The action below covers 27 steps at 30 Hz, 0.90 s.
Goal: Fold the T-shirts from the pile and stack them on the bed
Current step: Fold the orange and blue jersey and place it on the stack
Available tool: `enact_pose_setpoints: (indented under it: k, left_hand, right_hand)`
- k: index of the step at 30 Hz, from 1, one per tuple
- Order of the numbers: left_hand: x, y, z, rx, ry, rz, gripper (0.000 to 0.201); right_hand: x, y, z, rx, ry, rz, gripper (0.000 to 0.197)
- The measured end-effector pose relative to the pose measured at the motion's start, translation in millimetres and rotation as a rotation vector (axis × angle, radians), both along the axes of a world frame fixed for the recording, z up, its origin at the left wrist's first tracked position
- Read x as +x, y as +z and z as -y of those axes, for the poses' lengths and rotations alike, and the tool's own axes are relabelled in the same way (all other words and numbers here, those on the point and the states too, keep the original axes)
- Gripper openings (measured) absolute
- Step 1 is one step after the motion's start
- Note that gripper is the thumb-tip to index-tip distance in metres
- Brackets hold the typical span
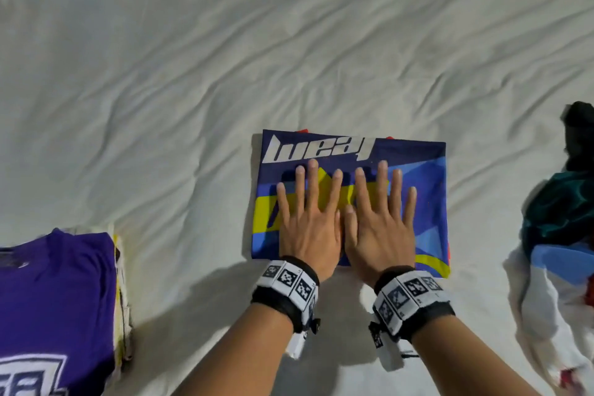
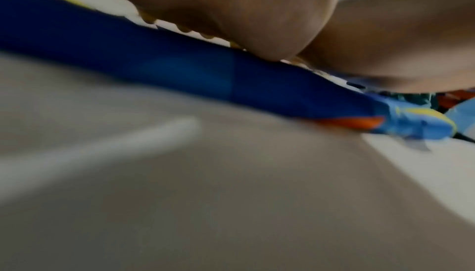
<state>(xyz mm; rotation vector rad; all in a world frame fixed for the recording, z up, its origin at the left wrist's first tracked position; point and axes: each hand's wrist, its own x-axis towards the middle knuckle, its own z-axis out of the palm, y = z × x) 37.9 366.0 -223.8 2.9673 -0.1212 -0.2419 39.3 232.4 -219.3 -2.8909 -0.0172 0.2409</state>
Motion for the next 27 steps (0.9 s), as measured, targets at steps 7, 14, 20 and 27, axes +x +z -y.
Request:
enact_pose_setpoints:
  k: [7, 14, 20, 27]
  left_hand:
    - [-14, -12, -20, 0.000, 0.090, -0.054, 0.066]
    - [-14, -10, -43, 0.042, 0.131, -0.040, 0.065]
    - [-14, -14, -60, 0.070, 0.147, -0.031, 0.062]
    - [-5, 3, -64, 0.145, 0.160, -0.142, 0.066]
  right_hand:
    - [-21, -20, 21, -0.044, -0.019, -0.049, 0.064]
    - [-29, -21, 50, -0.060, -0.102, -0.066, 0.066]
    - [-31, -24, 65, -0.048, -0.110, -0.093, 0.063]
    - [-36, -12, 107, -0.067, -0.063, -0.199, 0.064]
